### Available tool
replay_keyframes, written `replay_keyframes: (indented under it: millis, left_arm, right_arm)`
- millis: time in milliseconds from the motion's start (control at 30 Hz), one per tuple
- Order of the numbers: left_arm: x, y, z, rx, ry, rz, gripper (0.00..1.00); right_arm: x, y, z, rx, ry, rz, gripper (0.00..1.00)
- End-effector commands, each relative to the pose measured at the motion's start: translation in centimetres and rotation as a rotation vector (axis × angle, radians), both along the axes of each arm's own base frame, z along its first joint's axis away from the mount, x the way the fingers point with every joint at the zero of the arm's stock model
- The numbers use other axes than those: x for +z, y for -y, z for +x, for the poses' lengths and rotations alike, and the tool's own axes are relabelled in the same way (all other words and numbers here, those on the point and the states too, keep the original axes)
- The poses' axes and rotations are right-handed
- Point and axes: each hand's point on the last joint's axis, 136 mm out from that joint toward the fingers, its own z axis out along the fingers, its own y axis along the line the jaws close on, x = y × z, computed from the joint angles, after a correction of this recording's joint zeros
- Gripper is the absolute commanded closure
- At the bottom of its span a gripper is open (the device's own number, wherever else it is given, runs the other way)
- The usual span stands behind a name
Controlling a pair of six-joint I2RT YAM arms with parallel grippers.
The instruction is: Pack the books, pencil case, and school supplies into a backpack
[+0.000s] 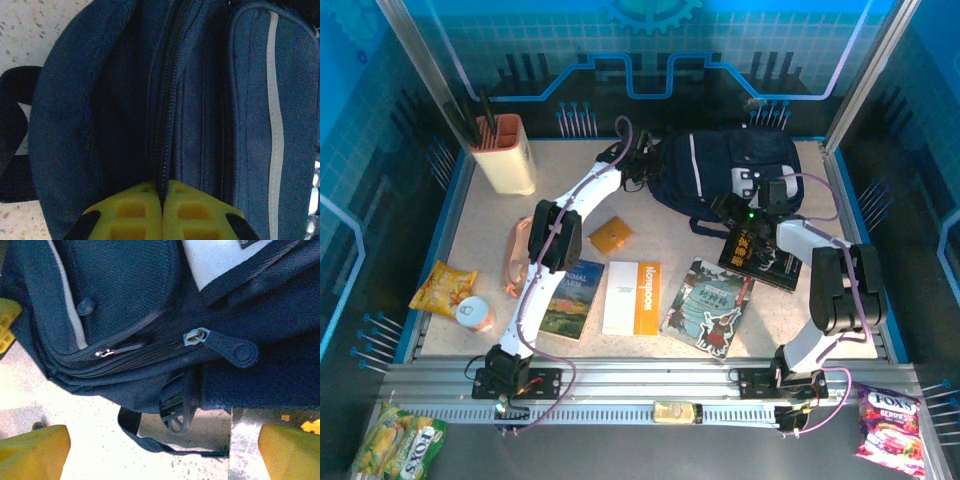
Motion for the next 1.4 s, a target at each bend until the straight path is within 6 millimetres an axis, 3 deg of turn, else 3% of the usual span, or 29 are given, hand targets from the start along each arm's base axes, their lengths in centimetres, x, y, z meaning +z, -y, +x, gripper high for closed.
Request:
replay_keyframes:
  millis: [0,167,367,600,733,767,900,1033,1100,1267,1367]
  left_arm:
    - [8.9,-0.5,-1.1,-0.016,0.153,0.017,1.0]
    - [14.0,-3.6,-3.9,0.054,0.278,0.031,1.0]
    - [15.2,-6.8,-8.3,0.109,0.306,0.062,1.0]
    - [14.1,-12.7,-12.6,0.274,0.28,0.156,1.0]
    - [12.1,-15.0,-14.3,0.335,0.231,0.147,1.0]
    - [11.4,-15.3,-14.7,0.344,0.215,0.144,1.0]
    - [10.0,-15.9,-15.3,0.349,0.182,0.147,1.0]
    - [9.5,-16.4,-15.4,0.357,0.172,0.154,1.0]
    - [9.4,-16.4,-15.4,0.355,0.17,0.152,1.0]
    - [9.0,-16.2,-15.4,0.341,0.155,0.142,1.0]
    - [8.7,-16.1,-15.5,0.336,0.148,0.139,1.0]
  right_arm:
    - [-0.6,1.6,0.7,-0.046,-0.04,-0.03,0.04]
    - [-2.0,2.2,1.5,-0.039,-0.096,-0.042,0.05]
    - [-1.2,-0.4,3.6,0.063,-0.024,0.064,0.08]
    - [1.2,-3.4,4.7,0.19,0.079,0.161,0.1]
    - [2.4,-3.5,3.5,0.155,0.073,0.186,0.08]
    - [2.4,-3.1,3.0,0.116,0.055,0.189,0.03]
    - [1.1,-2.5,0.0,0.004,-0.034,0.192,0.0]
    - [0.1,-3.6,-2.1,-0.038,-0.081,0.258,0.0]
    - [0.0,-4.4,-2.3,-0.063,-0.096,0.328,0.04]
    - [-0.9,-6.9,-1.6,-0.125,-0.14,0.459,0.24]
    - [-1.0,-8.2,-0.8,-0.141,-0.133,0.465,0.28]
